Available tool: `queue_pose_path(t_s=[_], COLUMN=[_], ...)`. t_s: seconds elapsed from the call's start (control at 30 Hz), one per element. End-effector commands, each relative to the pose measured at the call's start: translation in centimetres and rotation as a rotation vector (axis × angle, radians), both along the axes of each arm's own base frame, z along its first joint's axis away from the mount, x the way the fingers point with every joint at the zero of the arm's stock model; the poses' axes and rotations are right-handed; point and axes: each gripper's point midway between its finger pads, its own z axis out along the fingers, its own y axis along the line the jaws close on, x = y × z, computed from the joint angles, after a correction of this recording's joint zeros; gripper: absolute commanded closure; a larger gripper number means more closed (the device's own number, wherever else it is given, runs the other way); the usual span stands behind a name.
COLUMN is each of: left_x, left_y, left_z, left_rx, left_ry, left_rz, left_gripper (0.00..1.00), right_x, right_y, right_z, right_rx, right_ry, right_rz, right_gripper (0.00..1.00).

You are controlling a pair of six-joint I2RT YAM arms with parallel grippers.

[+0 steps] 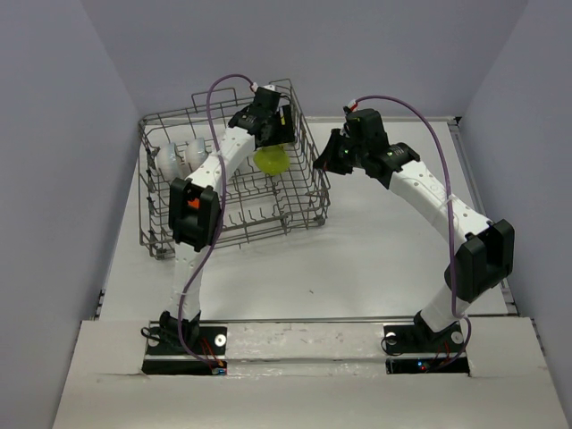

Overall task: Load the bowls into the dish rack
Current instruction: Place the upside down bowl on the dish rack.

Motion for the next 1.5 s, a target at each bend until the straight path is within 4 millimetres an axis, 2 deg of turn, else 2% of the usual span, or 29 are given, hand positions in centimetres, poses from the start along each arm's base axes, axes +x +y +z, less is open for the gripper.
queue_pose_path(t_s=[0.0, 0.33, 1.1, 1.47], left_x=[-0.2, 0.2, 0.1, -0.2], left_y=[-1.8, -2.1, -4.1, -5.1], left_z=[1.6, 3.5, 2.5, 1.3], left_rx=[-0.029, -0.044, -0.058, -0.071], left_ry=[-0.025, -0.081, -0.074, -0.051], left_rz=[-0.045, -0.05, -0.102, -0.132], left_gripper=[0.12, 0.12, 0.12, 0.12], right_x=[0.5, 0.4, 0.3, 0.3], right_y=[-4.9, -5.0, -5.0, -5.0], right_z=[-2.5, -2.5, -2.9, -3.1], right_rx=[-0.122, -0.124, -0.13, -0.133], right_ry=[0.063, 0.063, 0.068, 0.072], right_rz=[-0.154, -0.153, -0.152, -0.151], right_gripper=[0.99, 0.99, 0.99, 0.99])
